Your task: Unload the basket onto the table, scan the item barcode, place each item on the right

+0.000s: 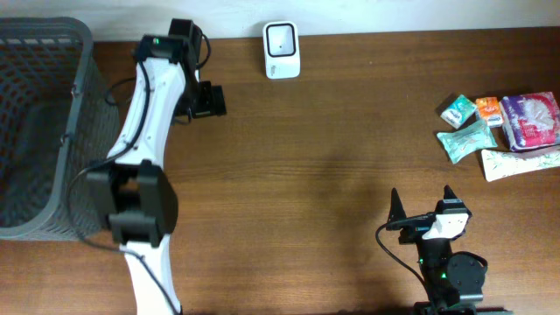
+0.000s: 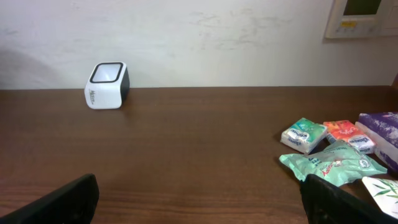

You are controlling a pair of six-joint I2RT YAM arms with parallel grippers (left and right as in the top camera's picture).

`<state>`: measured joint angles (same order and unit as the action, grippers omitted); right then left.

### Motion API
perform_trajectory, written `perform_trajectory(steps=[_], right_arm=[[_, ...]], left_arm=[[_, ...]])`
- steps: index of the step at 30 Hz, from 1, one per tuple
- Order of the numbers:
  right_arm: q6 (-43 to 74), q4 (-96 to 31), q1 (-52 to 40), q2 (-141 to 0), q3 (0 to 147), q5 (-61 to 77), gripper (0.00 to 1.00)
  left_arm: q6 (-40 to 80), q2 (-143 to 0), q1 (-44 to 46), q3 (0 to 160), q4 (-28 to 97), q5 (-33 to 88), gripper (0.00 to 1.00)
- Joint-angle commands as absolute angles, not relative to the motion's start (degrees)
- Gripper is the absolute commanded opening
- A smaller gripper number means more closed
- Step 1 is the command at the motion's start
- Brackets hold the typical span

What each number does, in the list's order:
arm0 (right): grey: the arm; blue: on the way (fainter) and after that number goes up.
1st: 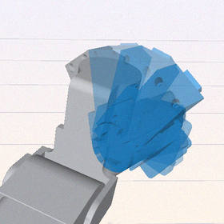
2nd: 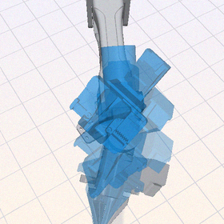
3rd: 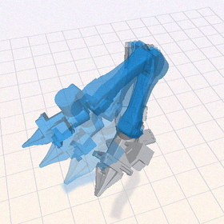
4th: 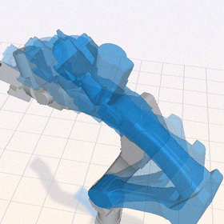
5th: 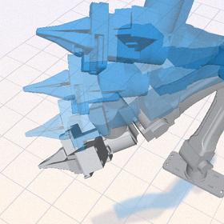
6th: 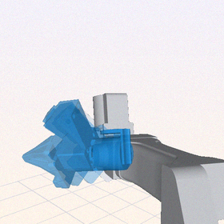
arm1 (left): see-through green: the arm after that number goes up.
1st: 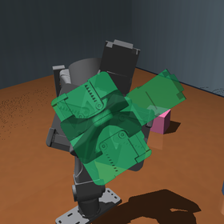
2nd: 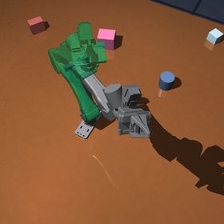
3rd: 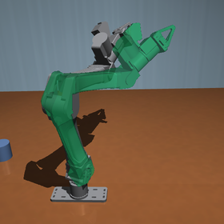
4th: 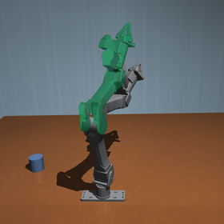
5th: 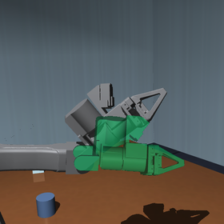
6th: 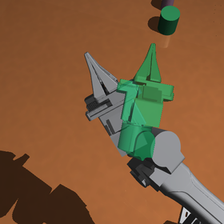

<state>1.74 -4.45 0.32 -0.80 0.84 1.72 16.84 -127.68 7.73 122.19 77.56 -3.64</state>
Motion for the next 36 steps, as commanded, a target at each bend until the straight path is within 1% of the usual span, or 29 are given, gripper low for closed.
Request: perform_trajectory(steps=[1, 2, 3, 7, 9, 10, 14, 16, 18, 20, 25, 27, 32, 34, 36], right_arm=[[2.37, -4.54, 0.01, -0.19, 0.32, 1.43, 0.99], [2.39, -4.54, 0.01, -0.19, 0.32, 1.43, 0.99], [2.39, -4.54, 0.01, -0.19, 0.32, 1.43, 0.99], [2.39, -4.54, 0.01, -0.19, 0.32, 1.43, 0.99], [2.39, -4.54, 0.01, -0.19, 0.32, 1.43, 0.99], [2.39, -4.54, 0.01, -0.19, 0.32, 1.45, 0.99], [2.39, -4.54, 0.01, -0.19, 0.32, 1.43, 0.99], [2.39, -4.54, 0.01, -0.19, 0.32, 1.43, 0.99], [2.39, -4.54, 0.01, -0.19, 0.32, 1.43, 0.99], [2.37, -4.54, 0.01, -0.19, 0.32, 1.43, 0.99], [2.39, -4.54, 0.01, -0.19, 0.32, 1.43, 0.99], [2.37, -4.54, 0.01, -0.19, 0.32, 1.43, 0.99], [2.39, -4.54, 0.01, -0.19, 0.32, 1.43, 0.99], [2.37, -4.54, 0.01, -0.19, 0.32, 1.43, 0.99], [2.39, -4.54, 0.01, -0.19, 0.32, 1.43, 0.99]], left_arm=[[13.13, -108.18, 11.57, 102.91, 64.12, -2.55, 0.99], [11.35, -103.50, 12.58, 97.56, 59.61, -2.57, 0.99], [8.64, -95.88, 14.44, 89.52, 52.73, -2.55, 0.99], [2.96, -75.20, 20.12, 70.15, 37.98, -2.81, 0.99], [2.72, -65.04, 20.51, 61.93, 36.12, -3.01, 0.99], [2.72, -57.34, 20.51, 55.72, 36.21, -3.05, 0.99], [2.72, -45.69, 20.51, 44.91, 35.70, -5.43, 0.99], [2.74, -43.18, 20.51, 41.87, 34.37, -5.82, 0.99], [2.74, -42.44, 20.40, 37.45, 29.26, -5.72, 0.99], [2.74, -38.83, 19.00, 32.69, 26.35, -5.80, 0.99], [2.74, -22.85, 12.53, 20.93, 24.43, -5.34, 0.99], [2.74, -18.57, 10.52, 17.69, 21.47, -5.39, 0.99], [2.74, -8.60, 4.25, 6.31, 9.10, -5.17, 0.99], [2.74, -4.60, 1.23, 2.28, 4.69, -3.07, 0.99], [2.74, -0.45, -1.65, 0.51, 4.58, -0.51, 0.99]])
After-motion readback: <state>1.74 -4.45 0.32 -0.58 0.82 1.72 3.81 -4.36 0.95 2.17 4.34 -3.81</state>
